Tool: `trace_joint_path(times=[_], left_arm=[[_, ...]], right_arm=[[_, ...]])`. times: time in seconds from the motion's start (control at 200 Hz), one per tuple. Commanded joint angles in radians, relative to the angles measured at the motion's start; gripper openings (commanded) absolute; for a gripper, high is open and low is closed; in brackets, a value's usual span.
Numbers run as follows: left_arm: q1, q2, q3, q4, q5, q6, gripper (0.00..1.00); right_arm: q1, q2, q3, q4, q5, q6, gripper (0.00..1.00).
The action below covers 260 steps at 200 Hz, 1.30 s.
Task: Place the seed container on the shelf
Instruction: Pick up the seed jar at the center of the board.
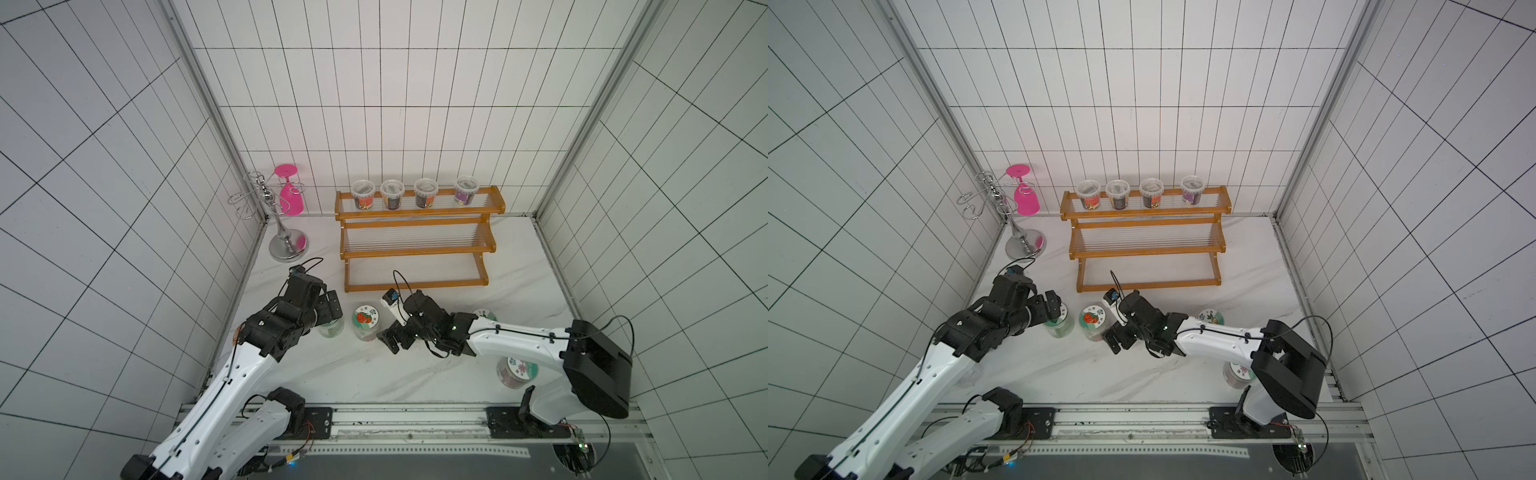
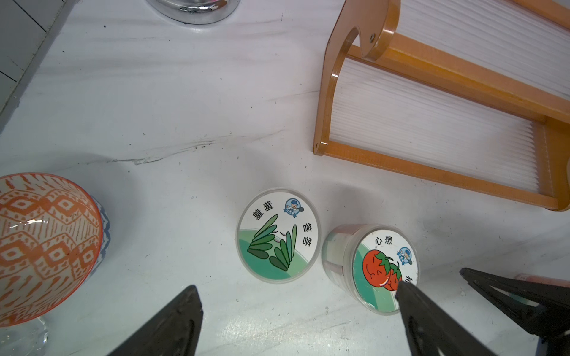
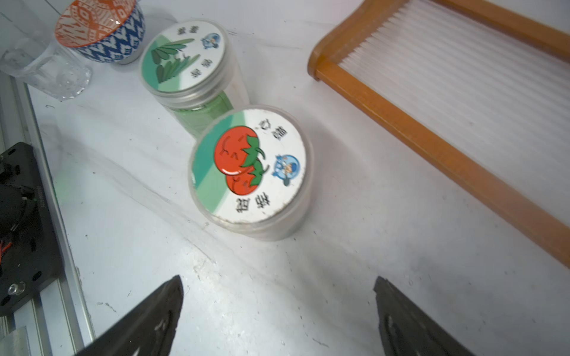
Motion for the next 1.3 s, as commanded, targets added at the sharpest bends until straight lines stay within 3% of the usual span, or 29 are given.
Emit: trace_joint_path(times=[0.0,0.315,0.78,0.879,1.069,1.294], left_arm=[[0.008,-0.001,0.027,-0.017,0.022,0.006,0.99],[0.008,-0.068,0.038,0.010,0.027,0.044,0.99],[0.010,-0.099,0.047,0.005,0.021,0.053,0.99],[0.010,-0.104,0.057,-0.003,0.003,0.056,0.99],[0.010,-0.114,0.052,-0.002,0.007,0.069,0.99],[0.010,-0.127,0.039,0.067,0.106,0.135,0.99]], right_arm=[[0.023,0.044,0.072,0.075,0.033,-0.097,0.99],[0.023,0.184,0.201,0.016,0.100,-0.156,0.99],[0.018,0.282,0.285,0.000,0.003,-0.135,0.98],[0.013,0.286,0.288,0.004,-0.009,-0.130,0.92],[0.002,0.272,0.280,0.017,-0.043,-0.129,0.67],[-0.043,0.160,0.240,-0.007,-0.115,-0.127,0.56]])
